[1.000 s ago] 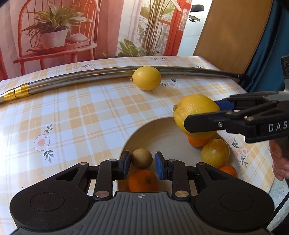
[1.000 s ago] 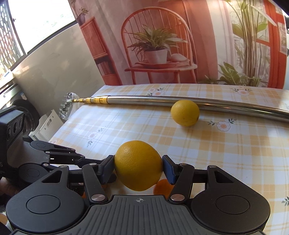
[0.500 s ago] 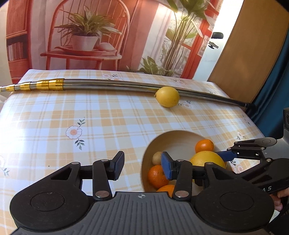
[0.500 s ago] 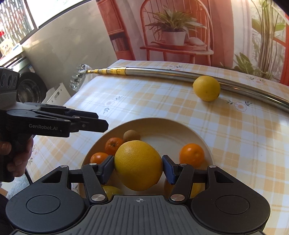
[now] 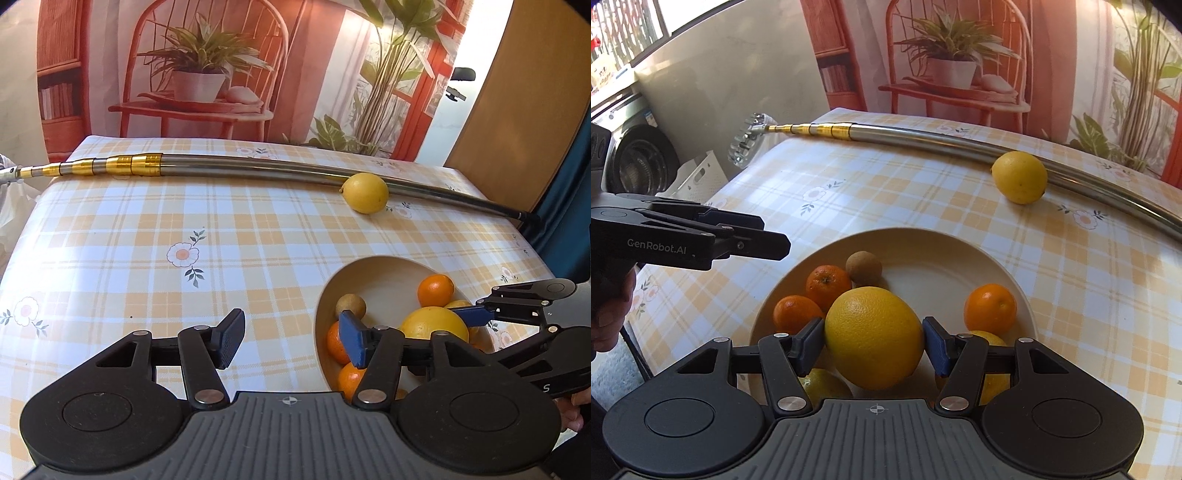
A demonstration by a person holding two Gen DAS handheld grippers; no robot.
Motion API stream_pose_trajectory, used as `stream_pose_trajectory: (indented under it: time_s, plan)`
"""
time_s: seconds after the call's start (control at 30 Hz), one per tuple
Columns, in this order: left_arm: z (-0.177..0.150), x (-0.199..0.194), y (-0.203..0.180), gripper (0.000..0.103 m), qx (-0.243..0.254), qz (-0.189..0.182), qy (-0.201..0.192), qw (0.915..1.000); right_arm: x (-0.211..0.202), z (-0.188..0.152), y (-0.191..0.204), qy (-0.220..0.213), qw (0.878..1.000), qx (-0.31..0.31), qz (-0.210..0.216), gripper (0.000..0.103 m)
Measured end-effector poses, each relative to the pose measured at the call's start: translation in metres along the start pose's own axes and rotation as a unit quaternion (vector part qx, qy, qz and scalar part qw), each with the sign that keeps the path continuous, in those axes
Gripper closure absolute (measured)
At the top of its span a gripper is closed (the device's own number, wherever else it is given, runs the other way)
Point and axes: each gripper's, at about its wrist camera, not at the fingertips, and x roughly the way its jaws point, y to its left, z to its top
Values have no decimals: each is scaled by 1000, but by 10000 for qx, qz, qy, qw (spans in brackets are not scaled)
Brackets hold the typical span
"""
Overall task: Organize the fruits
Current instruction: 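Lower the lemon into the plate with the right tool while the left tool releases the kiwi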
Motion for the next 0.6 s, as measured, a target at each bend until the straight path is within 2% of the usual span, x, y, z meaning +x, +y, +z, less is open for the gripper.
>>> stream_pose_trajectory:
  time_s: [0.13,0.6]
  plan:
    - [-1,-1,-1,41,11,31,20,10000,1,1,2,10,9997,-115,-195,49]
    - [-2,-4,3,30,-199,210,44,9996,4,1,6,104,9991,-276,-308,49]
